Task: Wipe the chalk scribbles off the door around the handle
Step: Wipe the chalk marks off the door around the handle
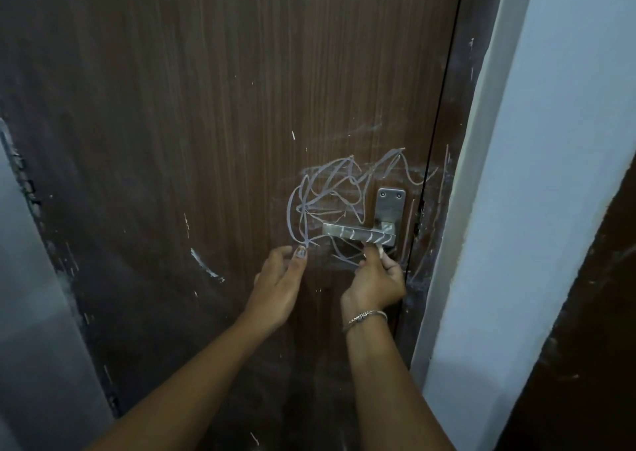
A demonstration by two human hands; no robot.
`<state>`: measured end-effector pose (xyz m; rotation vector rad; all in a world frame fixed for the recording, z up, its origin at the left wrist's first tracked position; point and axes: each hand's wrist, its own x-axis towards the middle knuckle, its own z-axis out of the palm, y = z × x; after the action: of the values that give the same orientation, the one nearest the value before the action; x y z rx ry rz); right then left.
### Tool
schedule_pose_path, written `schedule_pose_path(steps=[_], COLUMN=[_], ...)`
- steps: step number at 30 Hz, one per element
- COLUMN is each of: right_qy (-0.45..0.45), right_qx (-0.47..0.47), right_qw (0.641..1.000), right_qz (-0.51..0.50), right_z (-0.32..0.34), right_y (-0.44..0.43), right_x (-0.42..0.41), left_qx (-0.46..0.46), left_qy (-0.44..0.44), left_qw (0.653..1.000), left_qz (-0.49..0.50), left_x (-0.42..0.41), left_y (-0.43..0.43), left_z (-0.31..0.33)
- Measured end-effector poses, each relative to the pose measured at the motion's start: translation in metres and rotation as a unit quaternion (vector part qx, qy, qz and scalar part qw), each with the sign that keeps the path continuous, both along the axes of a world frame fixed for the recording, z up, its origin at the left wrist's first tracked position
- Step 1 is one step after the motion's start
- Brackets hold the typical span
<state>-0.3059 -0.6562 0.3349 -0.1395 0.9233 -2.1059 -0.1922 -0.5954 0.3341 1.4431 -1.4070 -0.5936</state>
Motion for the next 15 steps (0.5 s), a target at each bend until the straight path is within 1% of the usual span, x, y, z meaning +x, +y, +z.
schedule_pose_path(steps=[4,5,8,10,15], right_qy=[0.141,0.157,0.15,0.187,0.318], right_qx=[0.019,0.017,0.005,-0.002,-0.012], right_qw=[0.989,0.986,0.983,0.974,0.946], right_qz=[-0.029,-0.046,-0.106,-0.125,-0.065], right_z=[-0.005,-0.007,-0.011,-0.013,-0.02], right_y=[-0.003,-0.003,-0.006,-0.007,-0.006], right_x=[-0.018,-0.024,-0.038,-0.04,-0.038], left_qx=[0.011,0.012,0.016,0.016,0.034], left_qy=[0.002,0.003,0.002,0.0,0.0], left_qw=[1.0,1.0,1.0,1.0,0.998], left_qz=[-0.009,-0.01,-0.016,-0.021,-0.056], left_x=[0.003,0.004,0.006,0.005,-0.007], left_y=[0.002,0.003,0.005,0.006,0.004], left_z=[-0.002,-0.002,-0.001,0.001,0.002])
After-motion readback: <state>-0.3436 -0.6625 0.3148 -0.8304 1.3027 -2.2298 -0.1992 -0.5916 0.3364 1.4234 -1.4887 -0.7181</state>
